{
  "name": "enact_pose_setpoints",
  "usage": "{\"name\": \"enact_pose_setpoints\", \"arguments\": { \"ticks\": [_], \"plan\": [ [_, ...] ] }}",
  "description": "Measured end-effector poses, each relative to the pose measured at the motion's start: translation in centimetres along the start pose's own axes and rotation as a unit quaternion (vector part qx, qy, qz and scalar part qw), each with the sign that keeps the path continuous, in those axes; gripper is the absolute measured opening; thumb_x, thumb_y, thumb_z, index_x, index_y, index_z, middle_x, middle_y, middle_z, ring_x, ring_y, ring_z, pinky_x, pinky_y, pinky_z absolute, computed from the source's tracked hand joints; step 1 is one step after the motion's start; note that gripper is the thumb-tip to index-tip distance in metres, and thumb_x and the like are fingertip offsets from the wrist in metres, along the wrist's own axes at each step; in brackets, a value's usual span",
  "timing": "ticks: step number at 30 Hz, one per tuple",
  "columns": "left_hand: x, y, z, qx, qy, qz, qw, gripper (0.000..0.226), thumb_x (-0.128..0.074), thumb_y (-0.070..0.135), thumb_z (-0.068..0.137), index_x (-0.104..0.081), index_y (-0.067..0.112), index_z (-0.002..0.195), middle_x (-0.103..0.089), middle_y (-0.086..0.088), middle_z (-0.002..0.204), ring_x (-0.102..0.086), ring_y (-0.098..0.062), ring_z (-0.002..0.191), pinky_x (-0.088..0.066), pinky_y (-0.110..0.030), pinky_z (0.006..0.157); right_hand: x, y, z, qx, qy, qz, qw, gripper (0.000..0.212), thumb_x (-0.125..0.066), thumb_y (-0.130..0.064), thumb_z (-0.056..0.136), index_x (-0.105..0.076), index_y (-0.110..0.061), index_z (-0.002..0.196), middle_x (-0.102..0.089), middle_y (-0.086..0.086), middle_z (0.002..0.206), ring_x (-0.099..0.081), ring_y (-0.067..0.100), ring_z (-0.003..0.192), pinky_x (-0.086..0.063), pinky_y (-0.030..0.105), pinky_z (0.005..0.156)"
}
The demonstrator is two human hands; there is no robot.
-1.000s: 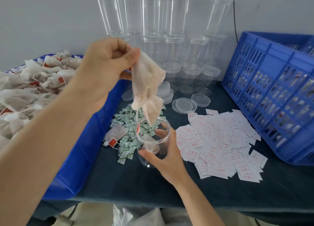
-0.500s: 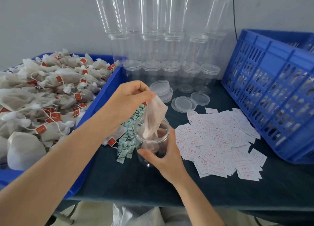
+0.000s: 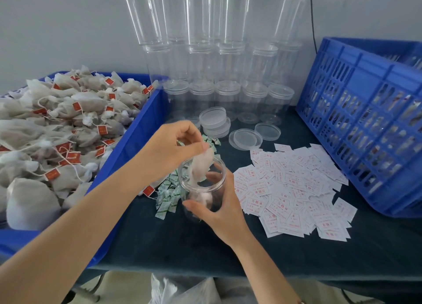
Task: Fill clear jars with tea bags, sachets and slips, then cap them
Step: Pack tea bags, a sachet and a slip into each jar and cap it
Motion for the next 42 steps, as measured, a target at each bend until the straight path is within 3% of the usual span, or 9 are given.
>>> {"name": "enact_pose_setpoints", "arguments": {
  "ticks": [6,11,14,17,25,27,31,36,42],
  "plan": [
    [4.2,-0.8,0.2,-0.002,0.042,0.053,0.998,0.006,-0.071,0.019,0.082,-0.067,0.018,0.086,-0.071,0.005,0.082,-0.066,-0.002,0.078,-0.049,-0.006,0.072,0.0,-0.1,-0.1,0.003,0.007,-0.018,1.0,0.087,-0.089,-0.042,0.068,-0.035,-0.057,0.135,-0.053,-0.025,0.127,-0.051,0.005,0.128,-0.047,0.025,0.102],
    [10.8,-5.5,1.6,0.08,0.145,0.264,0.95,0.008,-0.064,0.01,0.089,-0.064,0.018,0.089,-0.068,-0.002,0.097,-0.061,-0.009,0.084,-0.045,-0.026,0.074,-0.1,0.2,-0.1,-0.004,0.001,-0.013,1.0,0.091,-0.09,-0.045,0.065,-0.035,-0.057,0.136,-0.052,-0.018,0.13,-0.051,0.007,0.128,-0.047,0.035,0.106],
    [11.9,-10.9,1.4,0.218,0.01,0.414,0.884,0.023,-0.055,0.0,0.091,-0.061,0.001,0.113,-0.06,-0.021,0.119,-0.057,-0.034,0.106,-0.045,-0.04,0.09,-0.1,0.2,-0.1,-0.005,0.001,-0.015,1.0,0.091,-0.09,-0.046,0.065,-0.035,-0.054,0.138,-0.053,-0.019,0.13,-0.052,0.008,0.129,-0.048,0.036,0.106],
    [11.3,-12.9,0.8,0.194,-0.09,0.518,0.828,0.023,-0.052,0.01,0.094,-0.059,0.006,0.116,-0.055,-0.017,0.123,-0.053,-0.031,0.11,-0.044,-0.04,0.095,-0.2,0.0,-0.2,-0.007,0.0,-0.019,1.0,0.092,-0.09,-0.047,0.066,-0.034,-0.053,0.139,-0.053,-0.02,0.13,-0.051,0.007,0.129,-0.048,0.035,0.106],
    [12.9,-11.5,0.7,0.147,0.167,0.409,0.885,0.032,-0.071,-0.003,0.078,-0.052,0.014,0.058,-0.056,-0.007,0.072,-0.055,-0.028,0.072,-0.049,-0.043,0.066,-0.1,-0.1,-0.3,-0.01,-0.002,-0.011,1.0,0.089,-0.089,-0.045,0.066,-0.035,-0.055,0.136,-0.053,-0.028,0.126,-0.052,0.004,0.127,-0.048,0.024,0.102],
    [13.1,-11.3,0.5,0.143,0.196,0.433,0.868,0.027,-0.073,-0.001,0.077,-0.056,0.013,0.061,-0.056,-0.005,0.073,-0.055,-0.027,0.072,-0.047,-0.04,0.061,-0.1,-0.1,-0.3,-0.01,-0.002,-0.01,1.0,0.09,-0.089,-0.046,0.066,-0.035,-0.055,0.136,-0.053,-0.027,0.126,-0.052,0.004,0.127,-0.048,0.023,0.101],
    [12.0,-12.0,0.2,0.226,0.042,0.555,0.8,0.013,-0.059,0.01,0.089,-0.063,0.015,0.1,-0.063,-0.011,0.106,-0.059,-0.031,0.098,-0.049,-0.04,0.08,-0.1,-0.3,-0.3,-0.005,-0.001,-0.005,1.0,0.089,-0.089,-0.044,0.066,-0.035,-0.055,0.135,-0.053,-0.026,0.127,-0.052,0.004,0.128,-0.047,0.022,0.101],
    [13.1,-11.3,0.0,0.202,0.16,0.44,0.86,0.027,-0.063,0.003,0.086,-0.06,0.023,0.068,-0.066,-0.012,0.097,-0.059,-0.035,0.093,-0.053,-0.047,0.079,0.0,-0.3,-0.4,-0.003,-0.002,-0.011,1.0,0.088,-0.089,-0.044,0.066,-0.035,-0.058,0.134,-0.053,-0.028,0.127,-0.052,0.003,0.128,-0.048,0.024,0.102],
    [13.1,-10.6,-0.1,0.146,0.208,0.356,0.899,0.016,-0.06,0.006,0.09,-0.058,0.017,0.079,-0.061,-0.009,0.102,-0.055,-0.029,0.095,-0.046,-0.044,0.081,0.0,0.0,-0.3,-0.005,-0.003,-0.007,1.0,0.091,-0.09,-0.045,0.066,-0.035,-0.053,0.138,-0.053,-0.021,0.131,-0.051,0.006,0.129,-0.048,0.03,0.105]
  ]
}}
Point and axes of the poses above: each hand's wrist, its own z-axis towards the middle knuckle, its own x-axis out of the back of the hand, y = z × x, the point moved 3 cm from there along z, towards the middle knuckle
